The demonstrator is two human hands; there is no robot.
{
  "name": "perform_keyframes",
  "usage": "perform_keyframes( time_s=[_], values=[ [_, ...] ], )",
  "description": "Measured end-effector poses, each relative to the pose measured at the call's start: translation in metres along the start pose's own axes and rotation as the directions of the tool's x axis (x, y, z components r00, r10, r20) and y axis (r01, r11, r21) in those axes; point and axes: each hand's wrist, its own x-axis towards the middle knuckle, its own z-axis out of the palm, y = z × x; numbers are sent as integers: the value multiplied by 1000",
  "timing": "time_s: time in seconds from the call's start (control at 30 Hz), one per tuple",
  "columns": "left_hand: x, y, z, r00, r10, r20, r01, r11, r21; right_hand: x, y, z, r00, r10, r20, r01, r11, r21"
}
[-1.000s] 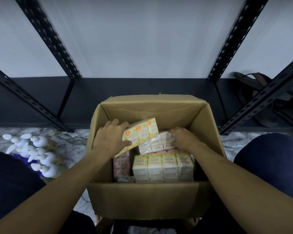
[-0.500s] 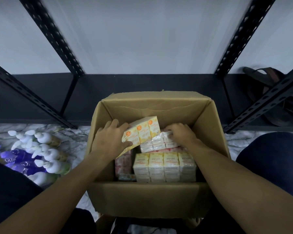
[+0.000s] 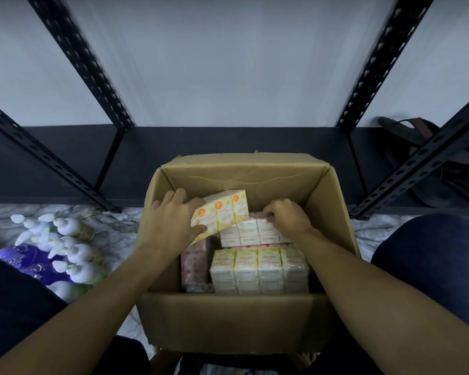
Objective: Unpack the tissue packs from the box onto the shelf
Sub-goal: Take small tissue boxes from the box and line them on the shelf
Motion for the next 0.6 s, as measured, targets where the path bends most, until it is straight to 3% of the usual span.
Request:
perform_keyframes(
  time_s=[0.2, 0.47, 0.6],
  values=[
    [-2, -2, -14, 997, -49, -60, 43, 993, -106, -14, -8, -23, 1000, 4, -2, -4, 996, 90],
    [-12, -17, -49, 994, -74, -84, 45, 951, -306, -38, -28, -83, 991, -77, -113, 80, 996, 29],
    [-20, -29, -77, 981, -78, -180, 5, 928, -372, -67, -39, -121, 983, -79, -167, 82, 997, 11]
  ],
)
